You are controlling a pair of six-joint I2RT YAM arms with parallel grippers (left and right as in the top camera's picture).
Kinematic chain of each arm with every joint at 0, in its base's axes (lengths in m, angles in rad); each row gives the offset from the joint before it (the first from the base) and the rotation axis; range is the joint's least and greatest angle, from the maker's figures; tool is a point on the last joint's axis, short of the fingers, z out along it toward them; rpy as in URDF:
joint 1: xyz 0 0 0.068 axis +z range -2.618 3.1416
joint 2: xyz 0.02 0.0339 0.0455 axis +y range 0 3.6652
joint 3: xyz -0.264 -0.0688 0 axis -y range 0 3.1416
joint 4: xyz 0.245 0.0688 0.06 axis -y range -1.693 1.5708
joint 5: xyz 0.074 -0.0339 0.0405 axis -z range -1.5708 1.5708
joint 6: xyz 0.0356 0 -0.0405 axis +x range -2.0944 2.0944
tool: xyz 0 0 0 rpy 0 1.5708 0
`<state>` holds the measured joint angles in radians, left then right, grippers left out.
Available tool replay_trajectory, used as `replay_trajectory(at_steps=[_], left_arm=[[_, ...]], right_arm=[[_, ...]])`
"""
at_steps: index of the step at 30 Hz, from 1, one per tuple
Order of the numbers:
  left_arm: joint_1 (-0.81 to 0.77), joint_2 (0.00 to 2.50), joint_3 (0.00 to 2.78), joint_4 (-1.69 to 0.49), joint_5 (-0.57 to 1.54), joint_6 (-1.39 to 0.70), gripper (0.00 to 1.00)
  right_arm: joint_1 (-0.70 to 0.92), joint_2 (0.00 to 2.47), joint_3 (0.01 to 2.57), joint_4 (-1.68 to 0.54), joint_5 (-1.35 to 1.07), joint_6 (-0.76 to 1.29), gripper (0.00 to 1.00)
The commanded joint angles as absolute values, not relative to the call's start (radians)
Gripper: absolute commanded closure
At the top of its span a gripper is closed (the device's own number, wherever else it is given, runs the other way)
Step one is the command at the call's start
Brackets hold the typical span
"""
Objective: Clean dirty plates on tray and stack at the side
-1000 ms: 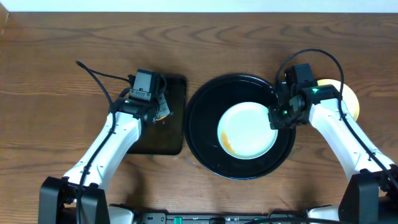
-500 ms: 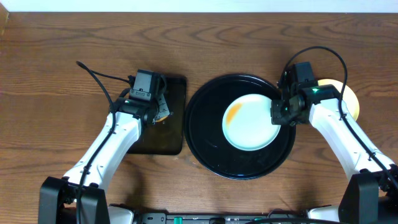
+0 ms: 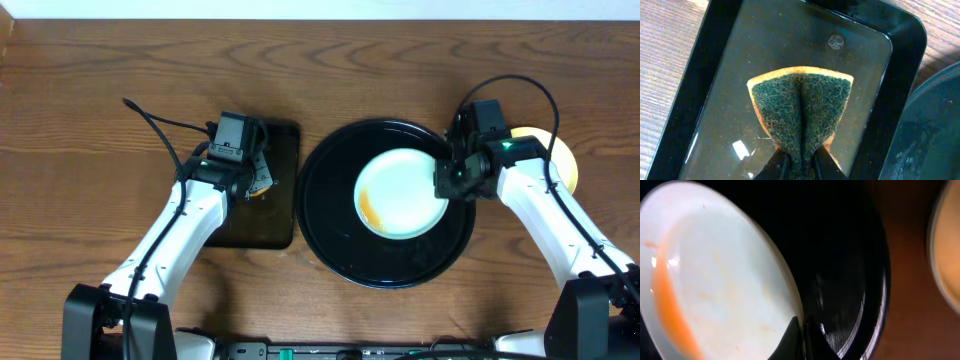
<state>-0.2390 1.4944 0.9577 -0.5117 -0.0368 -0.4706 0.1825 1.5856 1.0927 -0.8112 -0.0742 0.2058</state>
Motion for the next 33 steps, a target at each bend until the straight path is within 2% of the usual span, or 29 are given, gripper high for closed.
replay_trajectory(at_steps=[1,14,26,33], left_arm=[[-0.237,1.502,0.949,-0.513,-0.054,-0.464,0.86],[-0.237,1.502,0.949,-0.512,-0.054,-0.464,0.86],[-0.237,1.502,0.949,-0.516,-0.054,-0.465,0.86],[-0.237,1.502,0.949,-0.516,-0.054,-0.464,0.86]], right_arm=[[0.178,1.584,1.098,-0.777,-0.099,0.224,0.99],[0.178,1.584,1.098,-0.993,-0.109,0.22,0.99],[0.177,1.584,1.098,-0.717,-0.105,0.22,0.99],[0.178,1.584,1.098,-0.792,-0.105,0.2,0.99]])
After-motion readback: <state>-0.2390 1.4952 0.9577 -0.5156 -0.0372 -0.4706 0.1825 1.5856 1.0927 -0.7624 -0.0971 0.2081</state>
